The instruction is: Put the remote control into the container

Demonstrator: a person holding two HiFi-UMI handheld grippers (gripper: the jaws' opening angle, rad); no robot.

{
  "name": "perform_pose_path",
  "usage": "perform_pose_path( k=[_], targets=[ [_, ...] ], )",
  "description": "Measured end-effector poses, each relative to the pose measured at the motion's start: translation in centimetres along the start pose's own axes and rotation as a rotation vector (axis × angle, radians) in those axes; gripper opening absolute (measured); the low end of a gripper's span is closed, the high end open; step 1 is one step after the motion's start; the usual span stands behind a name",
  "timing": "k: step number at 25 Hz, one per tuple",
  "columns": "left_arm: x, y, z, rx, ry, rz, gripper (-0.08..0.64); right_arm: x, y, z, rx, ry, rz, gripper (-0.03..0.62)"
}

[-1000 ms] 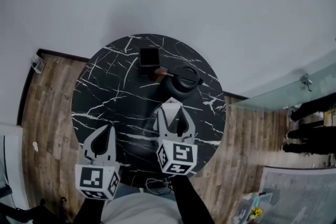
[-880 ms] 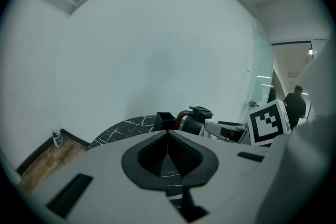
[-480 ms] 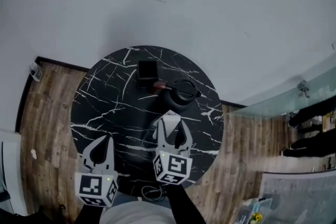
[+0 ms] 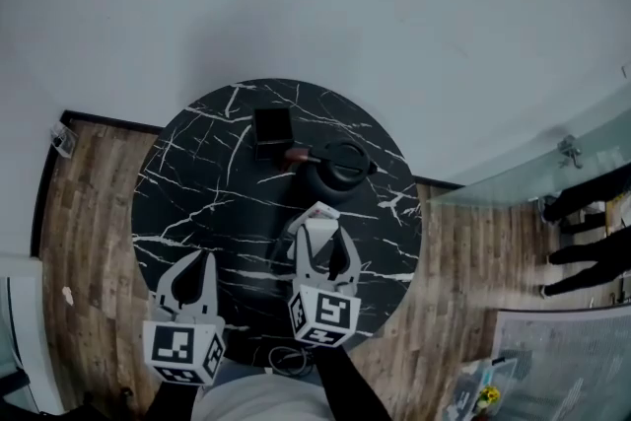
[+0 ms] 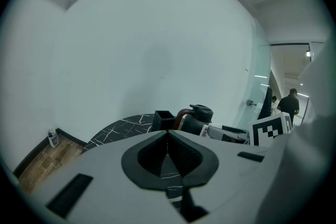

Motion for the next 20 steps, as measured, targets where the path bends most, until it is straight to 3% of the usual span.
perform_pose_path(
  k=[20],
  targets=[
    [0.1, 0.0, 0.1, 0.006, -0.002, 0.007, 0.010, 1.1, 2.5, 0.3, -0.024, 0.042, -0.099, 0.252]
  ],
)
Point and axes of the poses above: the fingertips, and each gripper's own axes: x backward along the fingers, z to its right, y out of its underside, the point moved 9 cm from there along x, backward along the fingers, and after that the axes turned 2 degrees about -y, right-handed, at the moved point
